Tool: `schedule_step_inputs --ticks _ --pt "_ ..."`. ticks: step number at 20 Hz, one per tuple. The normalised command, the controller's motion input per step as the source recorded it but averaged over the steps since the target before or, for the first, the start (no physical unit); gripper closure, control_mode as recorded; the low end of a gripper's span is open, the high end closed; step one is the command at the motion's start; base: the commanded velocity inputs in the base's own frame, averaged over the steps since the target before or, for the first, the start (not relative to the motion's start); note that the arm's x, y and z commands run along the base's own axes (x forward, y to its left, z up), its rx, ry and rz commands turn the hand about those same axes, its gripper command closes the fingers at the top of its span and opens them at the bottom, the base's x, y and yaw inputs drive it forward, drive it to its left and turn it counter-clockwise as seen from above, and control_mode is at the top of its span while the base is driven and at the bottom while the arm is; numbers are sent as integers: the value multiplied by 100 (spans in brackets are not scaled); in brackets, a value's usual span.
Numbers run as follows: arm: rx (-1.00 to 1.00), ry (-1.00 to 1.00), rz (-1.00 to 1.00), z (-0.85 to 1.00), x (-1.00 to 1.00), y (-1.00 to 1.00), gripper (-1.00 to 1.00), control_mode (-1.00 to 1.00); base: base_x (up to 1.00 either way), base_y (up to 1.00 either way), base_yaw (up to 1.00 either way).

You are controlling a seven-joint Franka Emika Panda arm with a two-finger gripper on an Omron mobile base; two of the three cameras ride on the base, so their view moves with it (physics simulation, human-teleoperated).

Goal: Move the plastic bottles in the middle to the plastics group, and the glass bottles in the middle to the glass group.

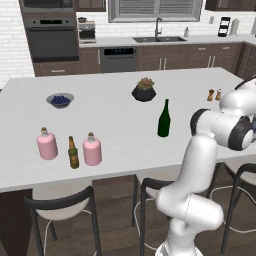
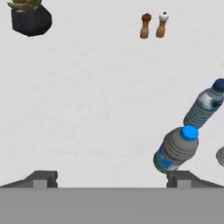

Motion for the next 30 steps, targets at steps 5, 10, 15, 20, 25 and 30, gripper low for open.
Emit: schedule_step_inputs --ticks 5,10,15,20,25,30 --pt "0 0 5 0 -19 68 -100 -100 0 0 0" --pt "0 -1 8 0 -12 49 -100 -100 0 0 0" --pt "0 -2 8 0 -13 44 -100 -100 0 0 0" --pt "0 -3 7 0 -23 48 -100 -100 0 0 0" --pt "0 -1 11 0 -25 41 -100 -100 0 0 0" --pt "0 0 15 0 -17 47 -100 -100 0 0 0"
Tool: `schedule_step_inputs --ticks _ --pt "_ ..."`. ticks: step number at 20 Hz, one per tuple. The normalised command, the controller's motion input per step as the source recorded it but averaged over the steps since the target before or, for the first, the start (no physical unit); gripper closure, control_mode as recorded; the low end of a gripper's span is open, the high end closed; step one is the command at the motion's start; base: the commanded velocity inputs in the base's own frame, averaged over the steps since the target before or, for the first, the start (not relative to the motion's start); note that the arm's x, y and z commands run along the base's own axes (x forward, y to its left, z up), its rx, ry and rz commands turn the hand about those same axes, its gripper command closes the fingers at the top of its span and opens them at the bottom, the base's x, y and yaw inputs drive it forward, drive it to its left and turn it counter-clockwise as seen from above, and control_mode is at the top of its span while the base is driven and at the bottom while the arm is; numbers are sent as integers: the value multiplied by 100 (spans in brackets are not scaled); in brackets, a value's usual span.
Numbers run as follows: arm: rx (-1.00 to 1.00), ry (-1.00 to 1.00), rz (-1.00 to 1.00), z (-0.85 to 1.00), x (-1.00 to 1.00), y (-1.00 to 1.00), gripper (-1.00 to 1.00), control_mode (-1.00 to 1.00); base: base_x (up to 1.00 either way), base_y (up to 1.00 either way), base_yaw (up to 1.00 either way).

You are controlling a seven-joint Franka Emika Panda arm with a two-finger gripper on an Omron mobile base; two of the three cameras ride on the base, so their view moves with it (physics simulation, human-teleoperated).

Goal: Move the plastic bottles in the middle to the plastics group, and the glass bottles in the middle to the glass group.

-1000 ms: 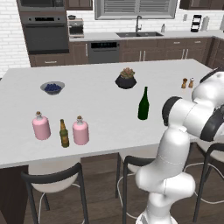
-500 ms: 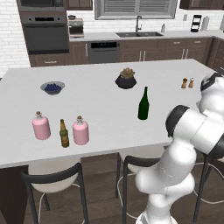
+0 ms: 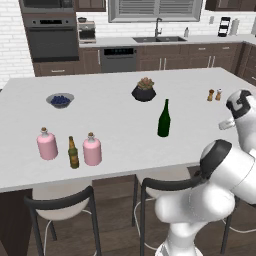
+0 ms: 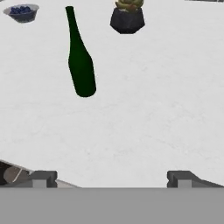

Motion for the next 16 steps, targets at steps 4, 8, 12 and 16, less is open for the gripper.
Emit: schedule_step_inputs --ticks 4,8,12,16 --pt "0 0 13 0 -31 52 -100 -100 0 0 0" --pt "0 9 13 1 -19 60 -100 -100 0 0 0" --pt "0 6 6 2 -9 66 -100 -100 0 0 0" --pt "-2 4 0 10 0 87 -100 -100 0 0 0"
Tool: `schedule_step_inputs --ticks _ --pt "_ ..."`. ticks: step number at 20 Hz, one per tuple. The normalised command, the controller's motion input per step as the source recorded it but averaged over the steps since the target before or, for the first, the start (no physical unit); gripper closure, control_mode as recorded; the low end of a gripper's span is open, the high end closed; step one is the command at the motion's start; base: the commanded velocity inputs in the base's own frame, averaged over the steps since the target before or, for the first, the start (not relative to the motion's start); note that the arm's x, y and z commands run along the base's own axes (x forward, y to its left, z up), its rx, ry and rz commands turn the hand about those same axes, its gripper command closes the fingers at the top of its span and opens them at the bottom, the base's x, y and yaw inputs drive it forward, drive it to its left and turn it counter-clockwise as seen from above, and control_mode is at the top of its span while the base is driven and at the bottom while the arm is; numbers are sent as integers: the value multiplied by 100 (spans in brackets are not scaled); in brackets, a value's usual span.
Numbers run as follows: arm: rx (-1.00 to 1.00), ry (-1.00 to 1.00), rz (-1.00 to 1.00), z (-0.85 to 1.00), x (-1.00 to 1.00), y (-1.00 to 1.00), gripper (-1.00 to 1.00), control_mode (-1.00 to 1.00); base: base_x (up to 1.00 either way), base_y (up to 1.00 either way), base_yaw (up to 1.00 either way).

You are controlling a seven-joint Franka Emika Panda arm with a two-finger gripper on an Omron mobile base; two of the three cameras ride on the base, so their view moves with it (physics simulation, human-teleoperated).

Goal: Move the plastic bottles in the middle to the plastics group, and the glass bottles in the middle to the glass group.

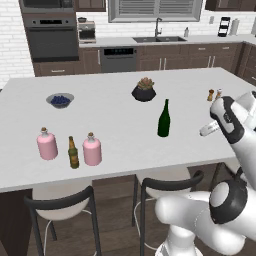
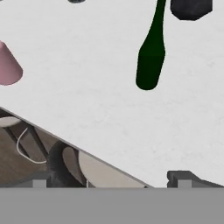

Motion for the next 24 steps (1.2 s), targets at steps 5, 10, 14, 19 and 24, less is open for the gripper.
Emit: schedule_step_inputs --ticks 5,10,14,19,24 --pt "-5 4 0 11 4 70 -100 -100 0 0 0" --pt "-7 2 -4 22 0 41 -100 -100 0 0 0" --pt "-7 0 -12 11 6 30 -100 -100 0 0 0" --pt "-4 -2 -16 0 29 18 -100 -100 0 0 0" --pt "0 -2 -12 0 33 4 -100 -100 0 0 0"
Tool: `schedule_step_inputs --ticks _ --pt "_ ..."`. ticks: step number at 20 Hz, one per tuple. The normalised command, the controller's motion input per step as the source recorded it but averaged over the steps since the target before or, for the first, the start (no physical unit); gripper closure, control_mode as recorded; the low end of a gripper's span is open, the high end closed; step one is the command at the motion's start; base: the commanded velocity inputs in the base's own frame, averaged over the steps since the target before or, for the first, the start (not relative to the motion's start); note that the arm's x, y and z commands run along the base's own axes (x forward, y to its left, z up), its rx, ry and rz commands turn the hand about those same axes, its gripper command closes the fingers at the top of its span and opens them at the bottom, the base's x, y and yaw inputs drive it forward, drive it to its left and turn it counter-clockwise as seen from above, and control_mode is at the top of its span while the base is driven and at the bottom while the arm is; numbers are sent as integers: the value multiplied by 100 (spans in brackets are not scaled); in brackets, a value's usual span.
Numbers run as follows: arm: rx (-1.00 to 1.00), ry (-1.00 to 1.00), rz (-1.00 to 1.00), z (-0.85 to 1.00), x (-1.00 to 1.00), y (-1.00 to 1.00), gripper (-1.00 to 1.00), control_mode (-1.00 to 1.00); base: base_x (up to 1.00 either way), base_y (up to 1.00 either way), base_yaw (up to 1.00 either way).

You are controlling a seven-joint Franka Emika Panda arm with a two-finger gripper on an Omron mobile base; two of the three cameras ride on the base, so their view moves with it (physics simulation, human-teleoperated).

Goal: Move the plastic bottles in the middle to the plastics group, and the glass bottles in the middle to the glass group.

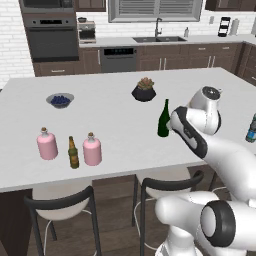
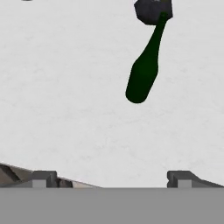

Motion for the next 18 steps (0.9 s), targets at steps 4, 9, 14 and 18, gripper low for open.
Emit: schedule_step_inputs --ticks 4,9,14,18 --pt "0 0 -7 0 30 0 -100 -100 0 0 0" --pt "0 0 -8 16 18 -2 -100 -100 0 0 0" --pt "0 -1 -9 19 23 0 -100 -100 0 0 0" --pt "0 0 -10 7 34 0 -100 -100 0 0 0"
